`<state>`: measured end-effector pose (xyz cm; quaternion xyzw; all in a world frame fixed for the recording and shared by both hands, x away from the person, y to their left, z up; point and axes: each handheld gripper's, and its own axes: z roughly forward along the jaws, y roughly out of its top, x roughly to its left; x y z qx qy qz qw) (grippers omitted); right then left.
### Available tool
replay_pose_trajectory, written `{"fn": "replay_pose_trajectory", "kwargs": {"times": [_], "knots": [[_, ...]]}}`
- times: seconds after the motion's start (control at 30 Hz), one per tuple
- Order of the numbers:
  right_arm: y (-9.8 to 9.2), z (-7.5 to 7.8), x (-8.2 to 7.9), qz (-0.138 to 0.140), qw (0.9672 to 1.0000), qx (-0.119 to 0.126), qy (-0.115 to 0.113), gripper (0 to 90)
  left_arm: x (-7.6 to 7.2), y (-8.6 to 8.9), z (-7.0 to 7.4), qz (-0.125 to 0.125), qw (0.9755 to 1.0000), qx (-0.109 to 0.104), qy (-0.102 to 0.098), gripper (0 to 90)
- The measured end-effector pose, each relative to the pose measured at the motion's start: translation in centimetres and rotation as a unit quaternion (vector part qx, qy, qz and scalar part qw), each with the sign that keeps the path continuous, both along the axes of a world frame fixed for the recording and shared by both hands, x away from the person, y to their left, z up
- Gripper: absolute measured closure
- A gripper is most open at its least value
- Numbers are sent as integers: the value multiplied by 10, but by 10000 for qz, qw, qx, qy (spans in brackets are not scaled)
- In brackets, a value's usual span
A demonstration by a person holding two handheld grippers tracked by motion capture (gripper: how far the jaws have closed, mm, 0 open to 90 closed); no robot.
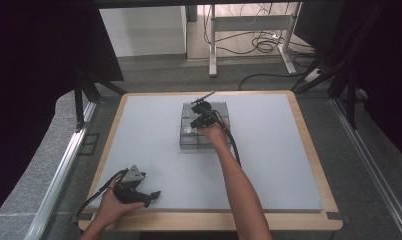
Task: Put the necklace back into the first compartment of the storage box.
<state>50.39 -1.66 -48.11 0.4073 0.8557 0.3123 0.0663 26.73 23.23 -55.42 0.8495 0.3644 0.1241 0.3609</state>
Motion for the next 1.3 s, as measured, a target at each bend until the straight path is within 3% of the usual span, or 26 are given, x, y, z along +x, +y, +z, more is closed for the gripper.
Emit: {"fn": "replay_pose_trajectory", "kwargs": {"times": [0.33,0.4,0.5,0.73,0.97,1.3], "knots": [[0,-6,-1,22,10000,9,28,843,0,0,0,2,10000,2,0,83],[2,-7,-1,31,10000,15,28,733,0,0,0,2,10000,2,1,83],[3,-8,-2,76,10000,-11,52,711,0,0,0,1,10000,2,1,83],[-4,3,-10,184,9995,256,-4,599,0,0,0,-9,10000,16,2,82],[-20,15,-30,352,9983,449,-150,520,0,0,0,-4,10000,18,-1,82],[-65,25,-78,534,9951,693,-455,458,0,0,0,23,10000,14,-7,82]]}}
